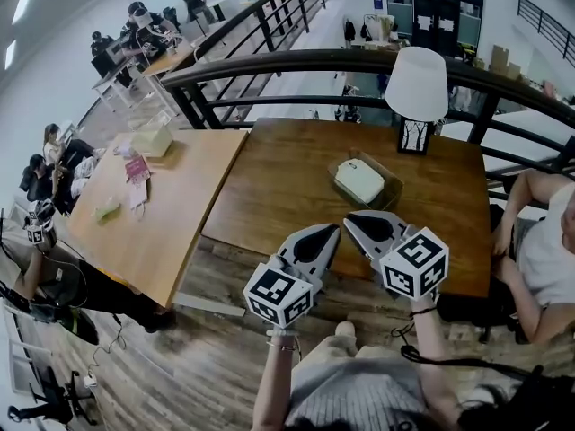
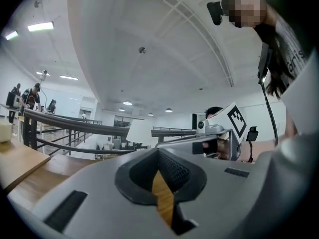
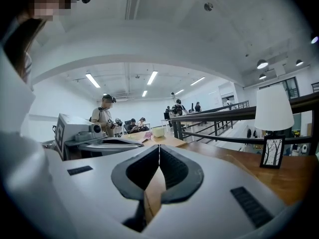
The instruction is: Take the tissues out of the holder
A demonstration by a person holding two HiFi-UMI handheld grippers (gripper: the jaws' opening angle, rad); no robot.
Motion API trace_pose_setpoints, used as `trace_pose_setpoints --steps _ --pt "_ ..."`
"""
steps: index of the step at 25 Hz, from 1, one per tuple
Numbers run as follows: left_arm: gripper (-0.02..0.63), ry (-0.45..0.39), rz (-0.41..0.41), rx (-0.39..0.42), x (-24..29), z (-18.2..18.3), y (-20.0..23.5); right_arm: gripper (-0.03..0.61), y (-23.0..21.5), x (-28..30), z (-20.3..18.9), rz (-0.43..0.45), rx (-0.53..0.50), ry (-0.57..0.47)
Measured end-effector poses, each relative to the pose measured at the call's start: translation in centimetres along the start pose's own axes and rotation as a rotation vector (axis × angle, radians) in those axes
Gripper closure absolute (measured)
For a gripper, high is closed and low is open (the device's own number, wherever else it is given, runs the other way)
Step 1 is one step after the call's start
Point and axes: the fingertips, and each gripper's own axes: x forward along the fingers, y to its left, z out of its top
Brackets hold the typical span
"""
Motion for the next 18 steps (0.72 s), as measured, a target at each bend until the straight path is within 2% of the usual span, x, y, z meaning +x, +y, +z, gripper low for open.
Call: trace_pose_setpoints --steps 8,18 --pt "0.606 0.022 -0.033 0.006 2.0 -0.3 3.0 0.566 -3.0 2.2 0.0 -0.035 0.018 0.004" --pt "0.606 0.064 -0.041 -0.042 6.6 -1.5 3.5 0.566 -8.1 2.5 -1.1 -0.040 0.039 0.100"
